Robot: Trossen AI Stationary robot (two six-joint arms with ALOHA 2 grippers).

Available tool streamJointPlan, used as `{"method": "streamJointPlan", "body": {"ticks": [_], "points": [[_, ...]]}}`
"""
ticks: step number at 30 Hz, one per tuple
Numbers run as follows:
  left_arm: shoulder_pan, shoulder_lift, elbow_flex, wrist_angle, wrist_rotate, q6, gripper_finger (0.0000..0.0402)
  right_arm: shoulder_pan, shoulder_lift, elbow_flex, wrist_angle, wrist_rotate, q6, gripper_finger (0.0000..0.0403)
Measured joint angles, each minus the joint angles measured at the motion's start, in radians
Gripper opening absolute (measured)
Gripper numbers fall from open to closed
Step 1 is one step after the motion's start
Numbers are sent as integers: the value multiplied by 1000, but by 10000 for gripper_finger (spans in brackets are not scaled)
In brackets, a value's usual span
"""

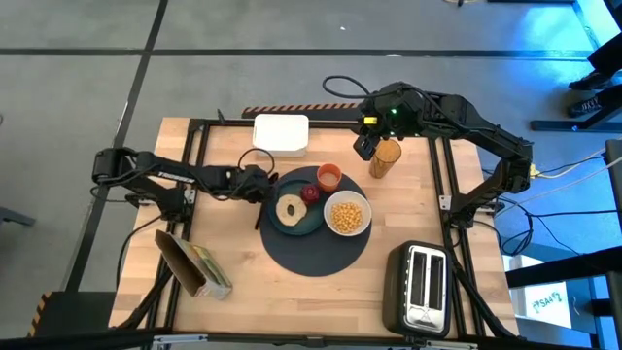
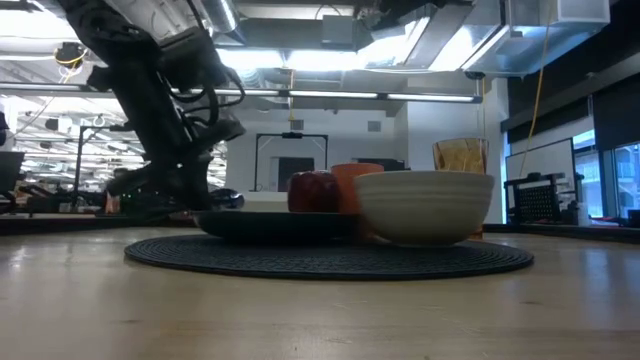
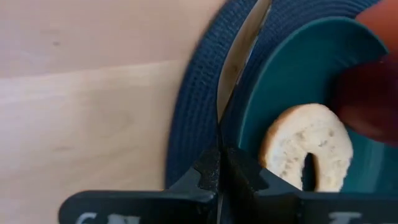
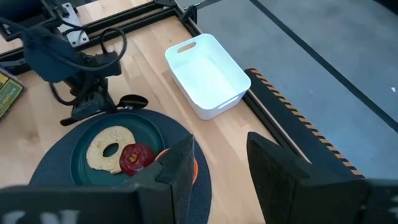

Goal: Arrange a breakfast setting
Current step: Put the spoon on the placemat to the left of the green plate

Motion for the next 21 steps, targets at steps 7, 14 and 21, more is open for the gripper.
{"method": "streamJointPlan", "body": {"ticks": [7,14,21], "points": [[-56,1,0,-32,-30,-76,10,0,0,0,-5,-1,-8,138],[-84,8,0,-25,-72,-187,13,0,0,0,-7,-8,-19,138],[-125,8,0,-28,-127,-281,15,0,0,0,-33,-19,-29,138]]}}
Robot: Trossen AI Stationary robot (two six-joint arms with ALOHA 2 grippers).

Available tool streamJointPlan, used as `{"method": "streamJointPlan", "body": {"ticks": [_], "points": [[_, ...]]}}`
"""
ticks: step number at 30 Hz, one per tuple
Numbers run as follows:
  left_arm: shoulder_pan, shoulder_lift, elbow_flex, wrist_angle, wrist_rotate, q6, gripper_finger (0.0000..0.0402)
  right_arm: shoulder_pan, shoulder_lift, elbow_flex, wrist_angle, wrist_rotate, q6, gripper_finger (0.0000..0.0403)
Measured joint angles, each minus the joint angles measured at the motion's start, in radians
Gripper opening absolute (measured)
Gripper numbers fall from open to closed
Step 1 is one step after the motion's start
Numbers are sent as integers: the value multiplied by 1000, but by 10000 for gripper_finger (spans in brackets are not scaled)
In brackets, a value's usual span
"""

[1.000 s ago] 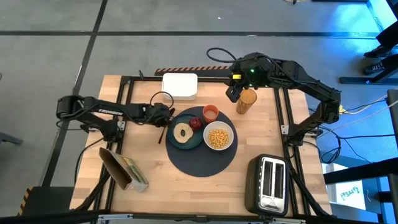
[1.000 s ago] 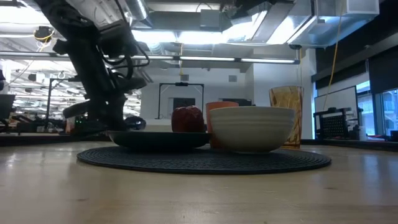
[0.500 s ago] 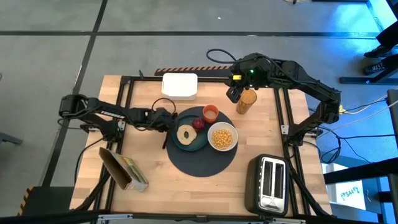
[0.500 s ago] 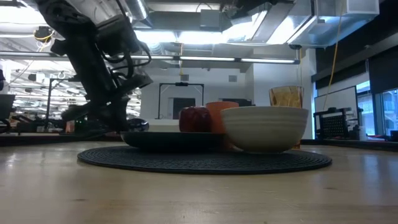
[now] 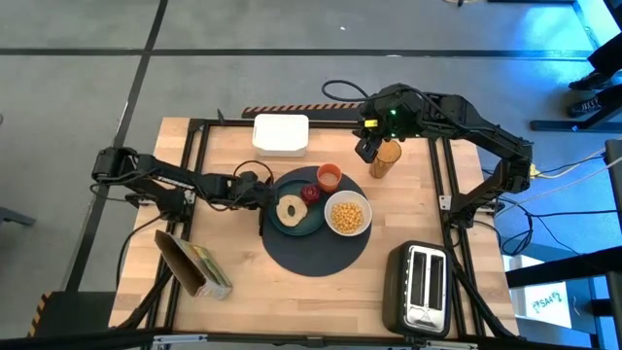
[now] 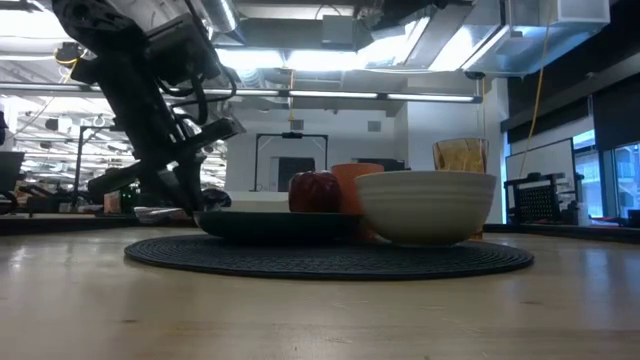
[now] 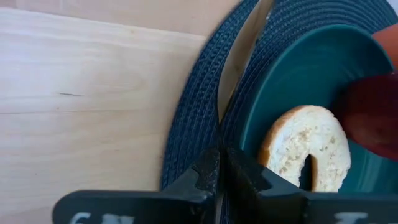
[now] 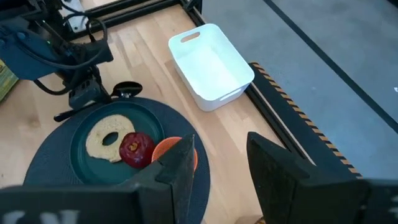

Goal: Arrange a breakfast setting
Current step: Put the spoon on the placemat to the left of the green plate

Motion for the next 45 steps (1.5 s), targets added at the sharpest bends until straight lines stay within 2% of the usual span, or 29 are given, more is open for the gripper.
{"method": "streamJointPlan", "body": {"ticks": [6,13,20,24,28,34,41,45], "points": [[-27,15,0,5,-7,-8,15,0,0,0,-21,0,-2,138],[-68,91,0,30,-11,-146,16,0,0,0,-37,-3,-5,138],[-84,110,0,71,-13,-178,20,0,0,0,-42,-2,-9,138],[-84,103,0,74,-9,-176,48,0,0,0,-48,-7,-10,138],[-84,102,0,84,-2,-175,96,0,0,0,-53,-10,-10,138],[-84,67,0,78,58,-174,159,0,0,1,-72,-11,-10,138],[-67,-19,0,52,68,-106,176,0,0,1,-64,-16,-10,138],[-47,-79,0,26,125,-34,176,0,0,1,-63,-24,-10,138]]}}
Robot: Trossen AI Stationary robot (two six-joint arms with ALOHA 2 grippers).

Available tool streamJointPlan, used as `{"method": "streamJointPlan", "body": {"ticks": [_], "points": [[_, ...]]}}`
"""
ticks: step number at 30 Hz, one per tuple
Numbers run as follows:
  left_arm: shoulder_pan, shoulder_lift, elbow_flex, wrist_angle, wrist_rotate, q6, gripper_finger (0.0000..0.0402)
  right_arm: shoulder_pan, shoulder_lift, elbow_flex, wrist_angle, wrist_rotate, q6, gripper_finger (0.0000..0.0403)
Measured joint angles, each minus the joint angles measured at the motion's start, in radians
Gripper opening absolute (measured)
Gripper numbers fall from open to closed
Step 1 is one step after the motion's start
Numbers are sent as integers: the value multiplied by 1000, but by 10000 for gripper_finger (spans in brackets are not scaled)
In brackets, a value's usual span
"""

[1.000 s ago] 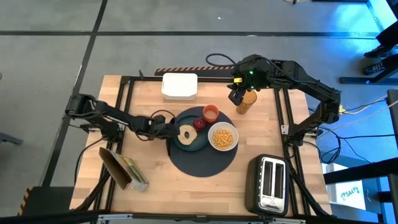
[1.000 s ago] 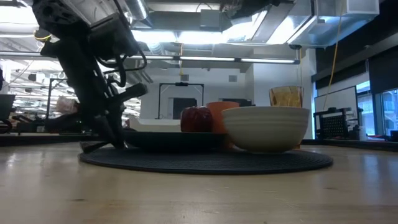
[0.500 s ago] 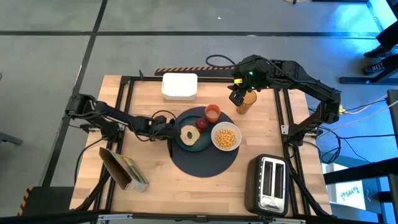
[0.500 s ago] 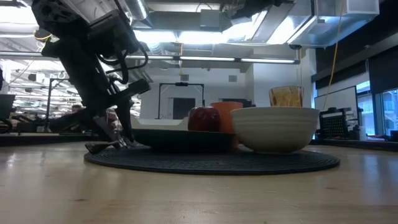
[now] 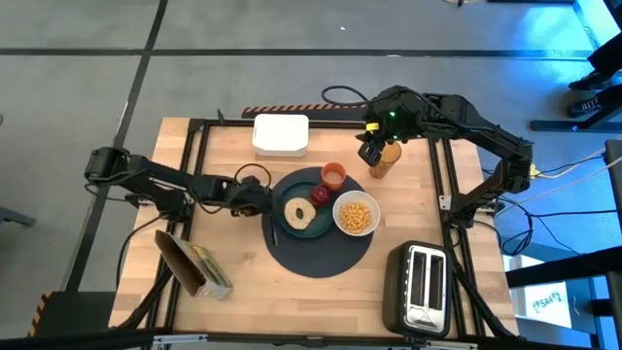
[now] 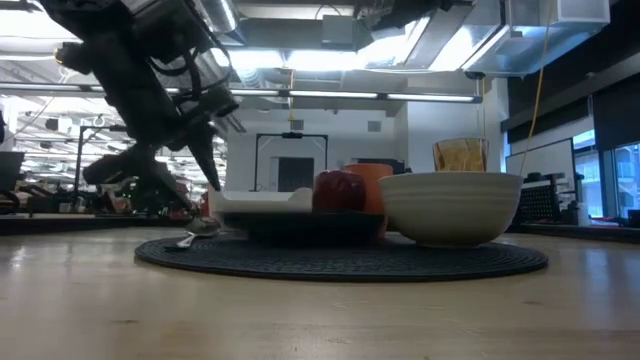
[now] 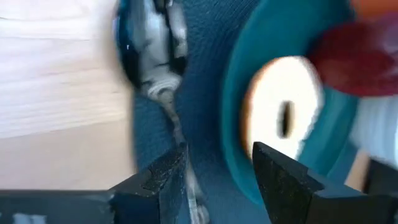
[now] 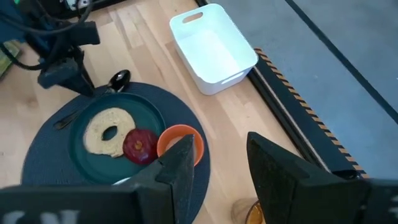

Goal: Arrange a breakfast setting
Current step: Put the spoon on the placemat to the left of the green plate, then return to Home Position

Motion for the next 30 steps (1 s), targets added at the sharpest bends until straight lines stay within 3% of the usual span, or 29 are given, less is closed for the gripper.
{"method": "streamJointPlan", "body": {"ticks": [4,11,14,16,20,23,25,30], "points": [[22,-73,0,-78,62,70,176,0,0,0,-6,-4,0,138],[44,-253,0,-151,36,162,176,0,-1,0,-36,-7,0,138],[36,-328,0,-22,-34,383,176,1,-15,0,-18,-73,1,138],[1,-377,0,130,-123,593,172,20,-34,-1,49,-138,2,138],[-56,-441,1,446,-254,965,165,77,-90,-33,186,-170,-20,138],[-71,-468,2,586,-230,1179,163,112,-165,-166,313,-174,-10,134],[-76,-476,2,643,-179,1237,163,138,-233,-304,459,-176,5,118],[-87,-496,2,671,-113,1303,161,198,-446,-705,901,-251,55,19]]}}
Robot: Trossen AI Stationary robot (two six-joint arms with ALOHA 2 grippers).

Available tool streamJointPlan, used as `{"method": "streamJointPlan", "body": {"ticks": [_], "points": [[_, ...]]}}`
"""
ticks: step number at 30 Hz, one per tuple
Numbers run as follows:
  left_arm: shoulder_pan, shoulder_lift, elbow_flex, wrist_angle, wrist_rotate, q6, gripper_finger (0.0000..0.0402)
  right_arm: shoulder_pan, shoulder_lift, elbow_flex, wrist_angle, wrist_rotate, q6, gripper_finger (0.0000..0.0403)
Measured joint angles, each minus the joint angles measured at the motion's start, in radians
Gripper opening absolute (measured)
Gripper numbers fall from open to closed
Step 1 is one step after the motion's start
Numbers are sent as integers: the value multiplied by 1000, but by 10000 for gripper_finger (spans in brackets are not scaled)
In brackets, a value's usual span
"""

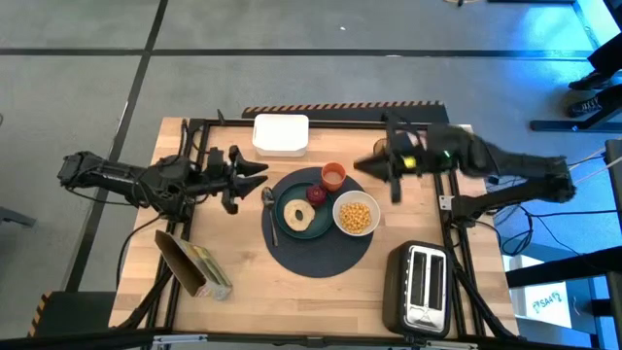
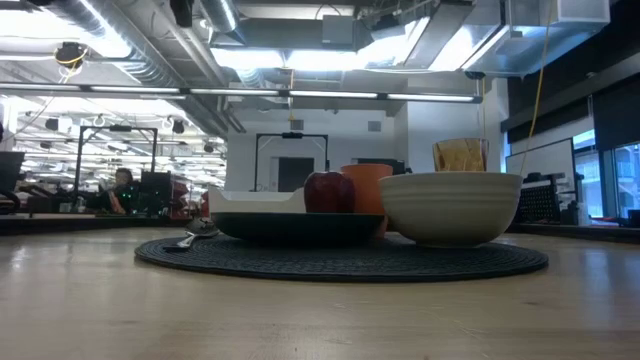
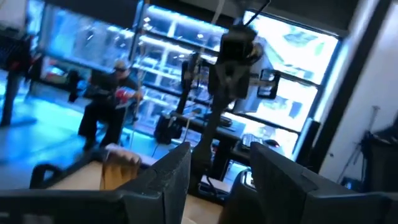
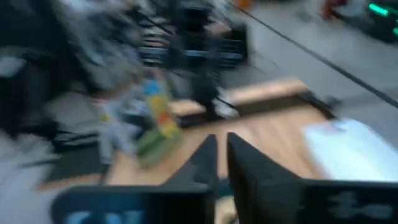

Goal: Arrange a breakfast setting
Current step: Return to Home Position

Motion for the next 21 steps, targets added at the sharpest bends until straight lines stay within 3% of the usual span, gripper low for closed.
{"method": "streamJointPlan", "body": {"ticks": [5,11,14,18,21], "points": [[10,-28,0,-3,70,127,128,39,-189,-322,398,32,77,14],[70,-77,-1,-182,170,181,48,39,-321,-499,242,66,123,2],[79,-111,-38,-215,210,201,8,69,-363,-556,360,76,39,1],[79,-216,-158,-156,186,192,6,137,-434,-635,430,92,-108,0],[79,-316,-238,-157,172,137,2,172,-468,-707,443,122,-130,0]]}}
